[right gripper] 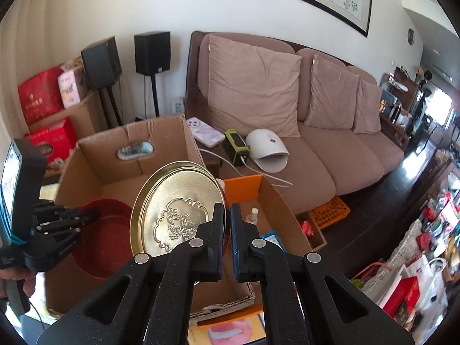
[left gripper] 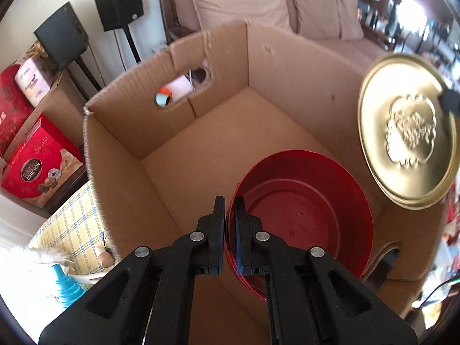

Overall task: Organize objects
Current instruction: 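Open left tool dropping red container into box while right tool lowers gold lid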

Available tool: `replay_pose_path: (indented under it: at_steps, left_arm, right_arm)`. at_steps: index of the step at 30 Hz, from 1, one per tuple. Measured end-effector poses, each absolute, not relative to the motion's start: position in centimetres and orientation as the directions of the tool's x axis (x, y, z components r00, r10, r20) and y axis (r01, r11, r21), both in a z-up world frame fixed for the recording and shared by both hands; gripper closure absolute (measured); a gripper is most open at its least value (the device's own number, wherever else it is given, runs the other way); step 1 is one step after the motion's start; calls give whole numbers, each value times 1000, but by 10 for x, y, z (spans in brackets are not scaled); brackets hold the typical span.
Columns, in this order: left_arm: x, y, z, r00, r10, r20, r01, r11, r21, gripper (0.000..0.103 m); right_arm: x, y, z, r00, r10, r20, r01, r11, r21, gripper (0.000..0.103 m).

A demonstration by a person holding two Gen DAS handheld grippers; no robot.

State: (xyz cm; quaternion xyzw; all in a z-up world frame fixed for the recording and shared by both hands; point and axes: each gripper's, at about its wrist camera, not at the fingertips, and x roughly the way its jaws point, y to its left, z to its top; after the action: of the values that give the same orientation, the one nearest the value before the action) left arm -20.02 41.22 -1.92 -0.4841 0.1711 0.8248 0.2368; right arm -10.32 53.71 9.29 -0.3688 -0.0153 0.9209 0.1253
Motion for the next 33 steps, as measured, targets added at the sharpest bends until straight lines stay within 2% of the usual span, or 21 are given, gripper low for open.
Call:
replay_pose_path:
  at_steps: [6,9,12,14,19,22,33]
  left_arm:
    - [-200,421,-29,-391,184,-902,-569,-819,79,94]
    - [-200,421,-33,-372,177,-911,-573,-816,75,84]
    - [-202,415,-29,-352,218,-910,-566,-824,22,83]
    - [-204,408,-23,-337,256,-906,-552,-833,-30,72]
    - [-203,382,0,-349,344,-872,-533,-838,-117,69]
    - [-203,365,13,-350,404,-845,-524,-832,-181,62]
    - [-189,318,33,-423,409,-809,-491,-853,-175,40]
  right_arm:
    - [-117,531,77,-677,265,-687,-204,-964,-171,100]
    - [-118,528,72,-671,259,-694,-193,-966,-174,100]
    - [-119,523,68,-669,261,-696,-185,-965,-185,100]
    - [-119,520,66,-667,265,-696,-179,-964,-196,100]
    - [-125,510,63,-660,285,-695,-160,-957,-241,100]
    - [-127,505,62,-662,274,-698,-145,-960,-239,100]
    - [-149,493,34,-565,283,-775,-98,-956,-278,98]
